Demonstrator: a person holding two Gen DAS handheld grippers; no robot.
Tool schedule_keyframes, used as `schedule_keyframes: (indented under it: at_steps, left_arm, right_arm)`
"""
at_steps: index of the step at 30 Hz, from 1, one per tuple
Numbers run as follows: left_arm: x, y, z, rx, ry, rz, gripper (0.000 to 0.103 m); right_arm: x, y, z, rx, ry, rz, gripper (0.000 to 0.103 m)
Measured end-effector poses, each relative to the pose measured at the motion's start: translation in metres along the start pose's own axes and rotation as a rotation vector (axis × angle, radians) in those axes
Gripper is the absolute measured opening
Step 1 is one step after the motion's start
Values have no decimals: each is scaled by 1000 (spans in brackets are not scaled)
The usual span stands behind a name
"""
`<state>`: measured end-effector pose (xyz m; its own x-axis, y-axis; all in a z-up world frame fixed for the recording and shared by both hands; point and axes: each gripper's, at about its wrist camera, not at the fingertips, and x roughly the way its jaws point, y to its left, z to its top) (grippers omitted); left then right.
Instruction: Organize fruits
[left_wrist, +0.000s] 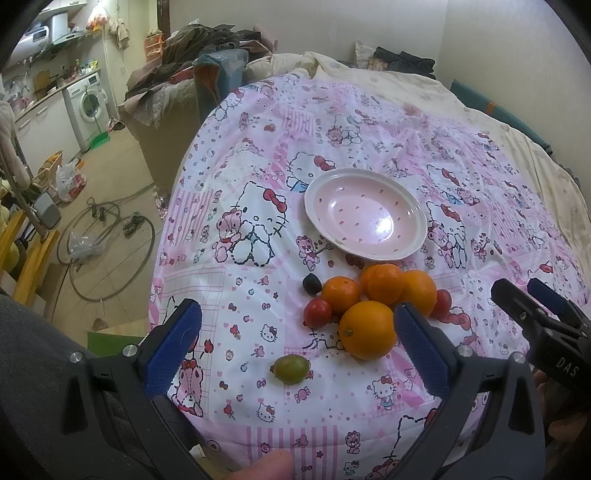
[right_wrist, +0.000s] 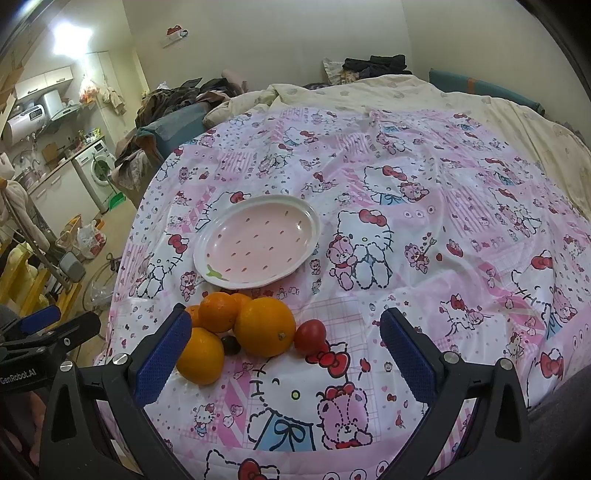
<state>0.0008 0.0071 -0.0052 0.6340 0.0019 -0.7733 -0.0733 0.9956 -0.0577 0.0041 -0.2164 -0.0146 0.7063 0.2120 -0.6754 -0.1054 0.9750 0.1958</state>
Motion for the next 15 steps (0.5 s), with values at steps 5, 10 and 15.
schedule_keyframes:
  at_steps: [5,10,15]
  left_arm:
    - [0,0,0,1,0,-1,103]
    - [0,0,0,1,0,0,103]
    - [0,0,0,0,0,0,103]
  right_arm:
    - [0,-1,1,-1,0,-1,103]
    - [0,-1,0,3,1,-1,103]
    - [0,-2,1,6,0,-1,103]
